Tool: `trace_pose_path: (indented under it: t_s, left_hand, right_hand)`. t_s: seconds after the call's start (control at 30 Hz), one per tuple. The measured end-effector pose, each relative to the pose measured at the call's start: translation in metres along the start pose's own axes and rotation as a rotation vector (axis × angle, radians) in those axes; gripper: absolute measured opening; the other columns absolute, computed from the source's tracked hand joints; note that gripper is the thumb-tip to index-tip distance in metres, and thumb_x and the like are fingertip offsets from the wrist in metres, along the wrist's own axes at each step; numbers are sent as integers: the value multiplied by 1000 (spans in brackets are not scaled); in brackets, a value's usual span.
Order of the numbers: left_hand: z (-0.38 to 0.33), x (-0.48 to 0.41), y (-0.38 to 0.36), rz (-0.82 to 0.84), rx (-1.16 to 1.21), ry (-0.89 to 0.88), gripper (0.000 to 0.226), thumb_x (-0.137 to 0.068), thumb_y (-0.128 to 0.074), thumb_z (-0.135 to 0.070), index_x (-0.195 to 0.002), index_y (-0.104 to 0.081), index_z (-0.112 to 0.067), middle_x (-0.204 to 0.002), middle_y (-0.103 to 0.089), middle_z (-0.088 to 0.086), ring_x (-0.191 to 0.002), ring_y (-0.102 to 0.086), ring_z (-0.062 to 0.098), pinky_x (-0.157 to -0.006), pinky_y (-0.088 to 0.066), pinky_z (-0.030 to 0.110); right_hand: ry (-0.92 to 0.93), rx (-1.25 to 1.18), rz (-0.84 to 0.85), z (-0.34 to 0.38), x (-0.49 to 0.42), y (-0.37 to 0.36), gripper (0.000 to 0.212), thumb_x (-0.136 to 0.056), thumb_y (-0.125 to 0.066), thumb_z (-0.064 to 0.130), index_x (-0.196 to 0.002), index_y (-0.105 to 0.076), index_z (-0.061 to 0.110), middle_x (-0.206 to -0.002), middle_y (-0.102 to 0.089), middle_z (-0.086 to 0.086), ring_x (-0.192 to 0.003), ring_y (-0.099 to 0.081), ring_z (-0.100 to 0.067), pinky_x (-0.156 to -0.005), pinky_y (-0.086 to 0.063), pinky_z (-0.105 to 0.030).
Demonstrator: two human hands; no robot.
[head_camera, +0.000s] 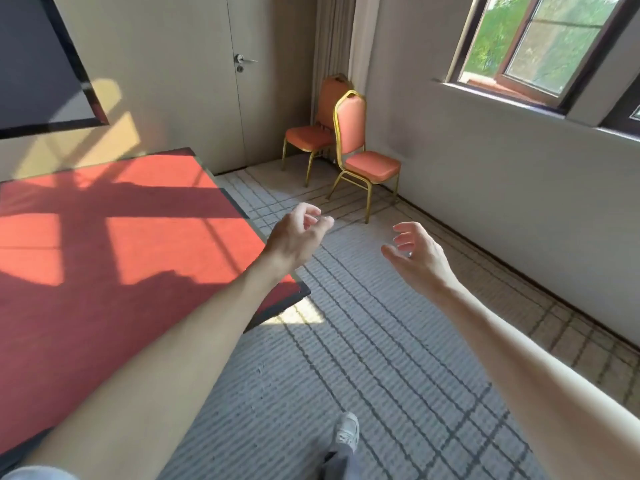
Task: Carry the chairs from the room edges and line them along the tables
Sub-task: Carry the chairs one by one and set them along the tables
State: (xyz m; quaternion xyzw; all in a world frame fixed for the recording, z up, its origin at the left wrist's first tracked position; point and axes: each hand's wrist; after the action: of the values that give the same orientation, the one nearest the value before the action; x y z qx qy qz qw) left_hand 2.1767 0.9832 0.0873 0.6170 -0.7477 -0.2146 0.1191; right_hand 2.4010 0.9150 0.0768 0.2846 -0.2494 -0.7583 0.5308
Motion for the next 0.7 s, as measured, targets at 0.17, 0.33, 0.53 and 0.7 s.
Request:
trace_pose_path:
  t_s: [0.17, 0.33, 0.53, 0.7]
  left_hand:
    - [0, -156, -29, -27, 11, 18, 45, -80, -56, -57, -113, -60, -27, -105, -62, -12, -101, -60, 11, -84, -45, 30]
    - [-30, -319, -48, -59, 13, -34, 47, -80, -57, -57, -115, -61, -26, -104, -62, -13, -102, -60, 10, -88, -46, 29]
    - [-16, -485, -59, -76, -17, -35, 41, -85, -58, -56, -116, -60, -30, -110, -63, -9, -102, -59, 5, -85, -43, 25]
    - [27, -635, -82, -91, 96, 15, 43, -78, -58, -59, -110, -62, -30, -103, -62, -14, -101, -59, 8, -95, -47, 33]
  right_hand:
    - [-20, -144, -15, -23, -153, -22, 42, -87, -69, 36, -125, -57, 25, -109, -66, 4, -99, -62, -10, -88, -49, -29]
    - [-4, -200, -42, -28, -323, -21, 40, -86, -67, 39, -123, -57, 27, -108, -67, 6, -97, -64, -7, -90, -51, -30]
    - [9, -185, -8, -34, -490, -33, 37, -88, -66, 39, -122, -55, 30, -107, -64, 12, -98, -61, -3, -82, -47, -22]
    - [7, -124, 38, -69, -633, -72, 41, -87, -66, 38, -125, -54, 27, -111, -63, 9, -102, -61, -7, -85, -48, -25]
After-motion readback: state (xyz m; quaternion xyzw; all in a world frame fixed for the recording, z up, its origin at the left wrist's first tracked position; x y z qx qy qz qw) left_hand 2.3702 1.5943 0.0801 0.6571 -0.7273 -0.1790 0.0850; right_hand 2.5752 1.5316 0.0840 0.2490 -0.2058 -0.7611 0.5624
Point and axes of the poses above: each hand's wrist, its own x-axis away from the middle knuckle, its own y-axis out of the back of the hand, z = x × y
